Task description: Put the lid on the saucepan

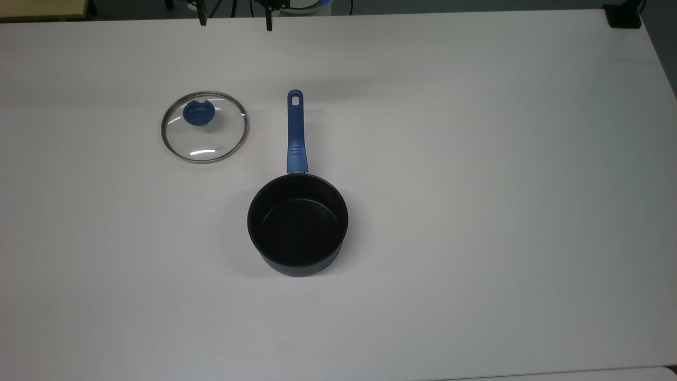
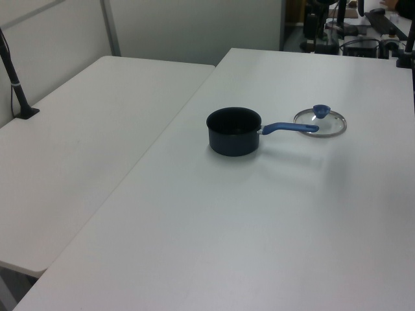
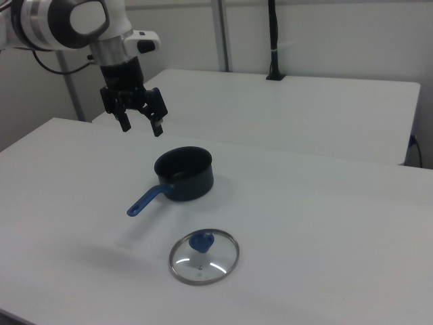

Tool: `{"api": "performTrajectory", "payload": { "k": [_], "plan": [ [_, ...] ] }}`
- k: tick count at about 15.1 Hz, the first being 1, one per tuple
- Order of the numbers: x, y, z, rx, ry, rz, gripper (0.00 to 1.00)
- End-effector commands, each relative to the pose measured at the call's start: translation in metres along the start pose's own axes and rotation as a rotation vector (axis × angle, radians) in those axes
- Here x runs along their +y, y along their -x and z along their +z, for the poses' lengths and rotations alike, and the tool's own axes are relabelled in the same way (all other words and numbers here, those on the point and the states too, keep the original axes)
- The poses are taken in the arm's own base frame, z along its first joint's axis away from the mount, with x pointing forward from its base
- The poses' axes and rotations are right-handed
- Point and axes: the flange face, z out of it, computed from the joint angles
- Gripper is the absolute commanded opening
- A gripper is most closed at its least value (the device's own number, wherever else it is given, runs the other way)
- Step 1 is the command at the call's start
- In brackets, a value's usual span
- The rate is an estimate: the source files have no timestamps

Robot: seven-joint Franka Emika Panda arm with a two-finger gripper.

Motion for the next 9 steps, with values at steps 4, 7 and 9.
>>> {"api": "performTrajectory", "payload": {
  "k": [4, 7, 9],
  "plan": [
    [-0.002, 0.002, -0.007, 0.005, 0.003, -0.015, 1.0],
    [0.008, 0.002, -0.007, 0.008, -0.006, 0.0, 1.0],
    [0.011, 0.002, -0.009, 0.011, -0.023, -0.006, 1.0]
  ]
}}
